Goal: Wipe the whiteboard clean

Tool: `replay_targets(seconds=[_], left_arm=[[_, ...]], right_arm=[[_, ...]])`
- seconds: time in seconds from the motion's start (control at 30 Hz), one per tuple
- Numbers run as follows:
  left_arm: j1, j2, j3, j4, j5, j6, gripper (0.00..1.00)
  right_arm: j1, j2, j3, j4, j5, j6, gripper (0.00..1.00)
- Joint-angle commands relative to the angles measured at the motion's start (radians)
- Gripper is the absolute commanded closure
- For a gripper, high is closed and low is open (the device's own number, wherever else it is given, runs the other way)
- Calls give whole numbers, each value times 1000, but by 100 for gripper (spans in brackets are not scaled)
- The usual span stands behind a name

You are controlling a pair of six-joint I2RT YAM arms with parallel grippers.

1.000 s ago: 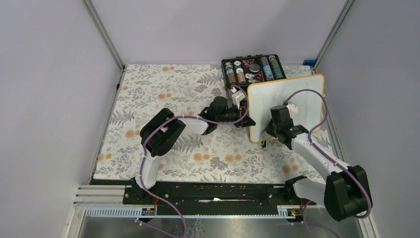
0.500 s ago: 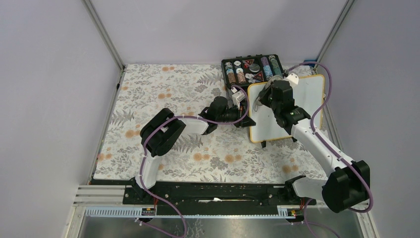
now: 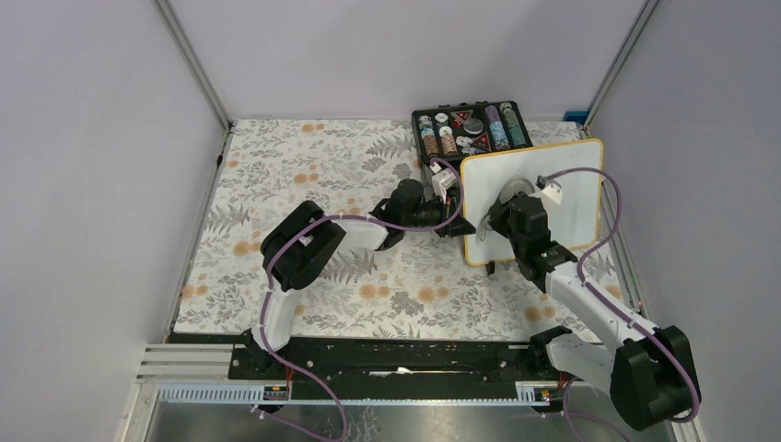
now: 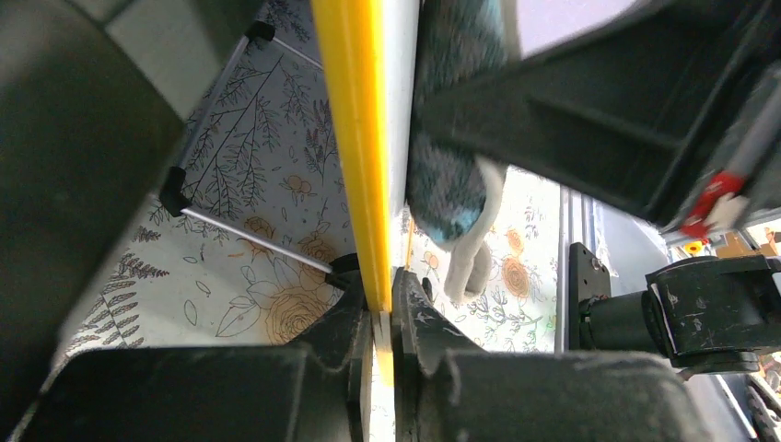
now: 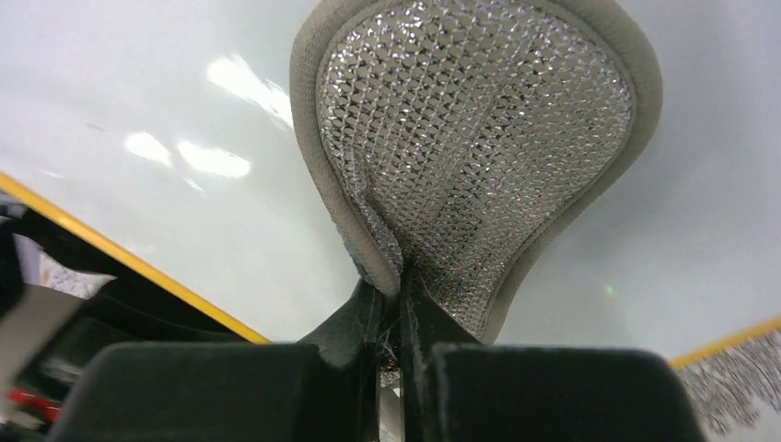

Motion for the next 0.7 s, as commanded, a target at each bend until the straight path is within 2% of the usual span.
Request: replay_targets(seconds=[0.0,0.13,0.3,0.43,0.67], left_arm=[[50,86,-10,-234,-138,-61,100],[50,86,-10,-236,-137,-62,100],[49,85,-10,-237,-138,-60,100],[49,87,-8,-238,-139,-61,100],[49,87,-9,-239,-138,-60,100]], right_arm=[[-20,-18,-151,-130,40,47,100],[-27,-52,-203,-176,48,58,100],[-32,-42,-159,-195,50,38,100],[-32,24,-42,-180,3,-27,100],[-30,162,274,-178,-19,-118,100]])
